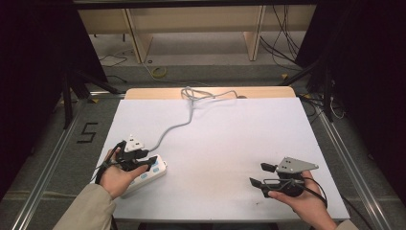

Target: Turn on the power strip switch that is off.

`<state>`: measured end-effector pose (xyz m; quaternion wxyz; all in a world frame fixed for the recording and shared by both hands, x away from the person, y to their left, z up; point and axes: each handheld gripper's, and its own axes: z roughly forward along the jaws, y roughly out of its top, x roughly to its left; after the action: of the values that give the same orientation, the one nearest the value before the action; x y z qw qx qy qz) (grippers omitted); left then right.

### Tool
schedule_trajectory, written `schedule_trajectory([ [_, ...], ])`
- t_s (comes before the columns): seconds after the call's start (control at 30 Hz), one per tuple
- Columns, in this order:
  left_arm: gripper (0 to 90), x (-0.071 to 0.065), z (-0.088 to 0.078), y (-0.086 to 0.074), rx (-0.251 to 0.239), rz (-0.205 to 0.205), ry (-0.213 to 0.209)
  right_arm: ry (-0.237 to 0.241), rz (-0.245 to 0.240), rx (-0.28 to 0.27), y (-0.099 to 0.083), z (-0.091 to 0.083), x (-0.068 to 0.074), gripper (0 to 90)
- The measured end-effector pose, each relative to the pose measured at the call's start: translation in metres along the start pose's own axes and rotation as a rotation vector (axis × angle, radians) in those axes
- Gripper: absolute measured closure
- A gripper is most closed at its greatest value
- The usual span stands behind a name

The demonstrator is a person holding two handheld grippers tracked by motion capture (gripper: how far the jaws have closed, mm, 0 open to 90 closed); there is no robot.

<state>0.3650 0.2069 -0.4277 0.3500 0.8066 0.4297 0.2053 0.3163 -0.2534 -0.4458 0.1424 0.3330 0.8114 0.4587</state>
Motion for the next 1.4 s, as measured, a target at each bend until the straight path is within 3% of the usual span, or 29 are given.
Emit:
schedule_trajectory([
  [0.07,49.4,0.000,0.000,0.000,-0.028,-0.002,-0.017,0.000,0.000,-0.001,0.000,0.000,0.000,31.4],
  [0.23,37.6,-0.003,0.001,0.002,-0.127,-0.007,-0.112,0.000,0.000,0.000,0.000,0.000,0.000,31.3],
  [0.3,32.2,-0.006,0.001,0.002,-0.155,0.009,-0.133,0.000,0.000,0.000,0.000,0.000,0.000,31.2],
  [0.53,26.3,-0.026,0.004,-0.002,-0.205,0.084,-0.202,0.003,-0.001,-0.005,0.000,0.000,-0.001,31.0],
  [0.77,24.3,-0.046,0.007,-0.008,-0.212,0.157,-0.266,0.000,0.003,-0.003,-0.001,0.001,-0.002,30.8],
  [1.0,21.2,-0.056,0.011,-0.013,-0.190,0.187,-0.306,0.003,-0.001,-0.009,-0.001,0.001,-0.001,30.3],
  [1.4,17.0,-0.061,0.012,-0.011,-0.190,0.210,-0.292,0.005,-0.004,-0.009,-0.001,0.001,-0.001,29.8],
])
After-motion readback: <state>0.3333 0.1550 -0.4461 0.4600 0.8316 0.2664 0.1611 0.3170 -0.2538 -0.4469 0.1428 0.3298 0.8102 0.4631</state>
